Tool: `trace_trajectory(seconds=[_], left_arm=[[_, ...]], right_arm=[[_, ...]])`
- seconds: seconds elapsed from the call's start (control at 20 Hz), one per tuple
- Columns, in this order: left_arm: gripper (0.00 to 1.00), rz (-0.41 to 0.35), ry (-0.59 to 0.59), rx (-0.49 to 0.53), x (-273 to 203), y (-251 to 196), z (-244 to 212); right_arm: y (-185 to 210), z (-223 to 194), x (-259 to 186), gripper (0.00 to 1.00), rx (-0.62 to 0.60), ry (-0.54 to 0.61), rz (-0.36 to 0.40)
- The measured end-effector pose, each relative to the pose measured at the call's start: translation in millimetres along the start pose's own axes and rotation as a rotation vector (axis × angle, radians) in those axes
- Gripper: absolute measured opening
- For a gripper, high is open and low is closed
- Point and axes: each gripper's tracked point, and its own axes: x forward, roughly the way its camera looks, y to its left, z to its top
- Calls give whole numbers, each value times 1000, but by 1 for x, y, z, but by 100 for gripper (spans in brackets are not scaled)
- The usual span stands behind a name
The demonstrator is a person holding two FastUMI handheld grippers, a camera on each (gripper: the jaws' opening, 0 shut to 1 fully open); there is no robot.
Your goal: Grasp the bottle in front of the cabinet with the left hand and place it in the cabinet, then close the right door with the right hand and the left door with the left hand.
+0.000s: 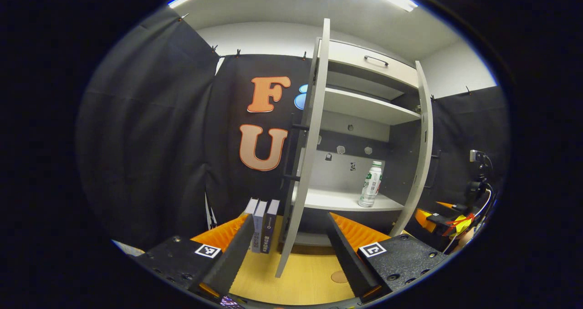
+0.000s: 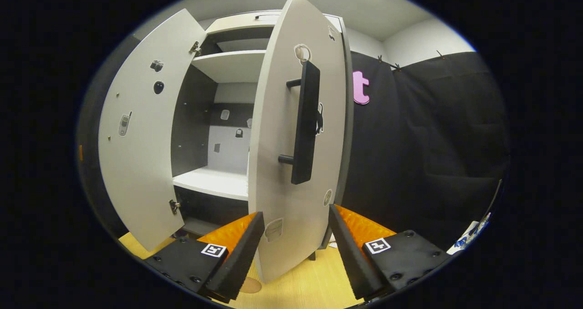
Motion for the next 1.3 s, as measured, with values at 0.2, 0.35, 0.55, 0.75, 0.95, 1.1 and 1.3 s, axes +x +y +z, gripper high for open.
trace_trajectory(seconds=[0.2,0.35,0.55,0.75,0.95,1.1,1.3], left_arm=[[95,24,-7,25,-2,16,1],[95,49,-15,37,0,34,3],[95,86,-42,67,11,61,12],[95,134,-46,100,22,88,14],[93,188,-38,95,31,118,8],[93,227,-31,82,37,142,1],[95,262,-9,99,51,165,-16]], right_arm=[[12,6,-14,94,-2,-8,28],[8,12,-26,95,-11,-16,26],[-12,30,-46,95,-52,-47,2],[-32,37,-61,88,-44,-62,-21],[-52,42,-78,88,-44,-72,-52],[-62,44,-87,88,-48,-80,-67],[-73,40,-91,95,-48,-72,-88]])
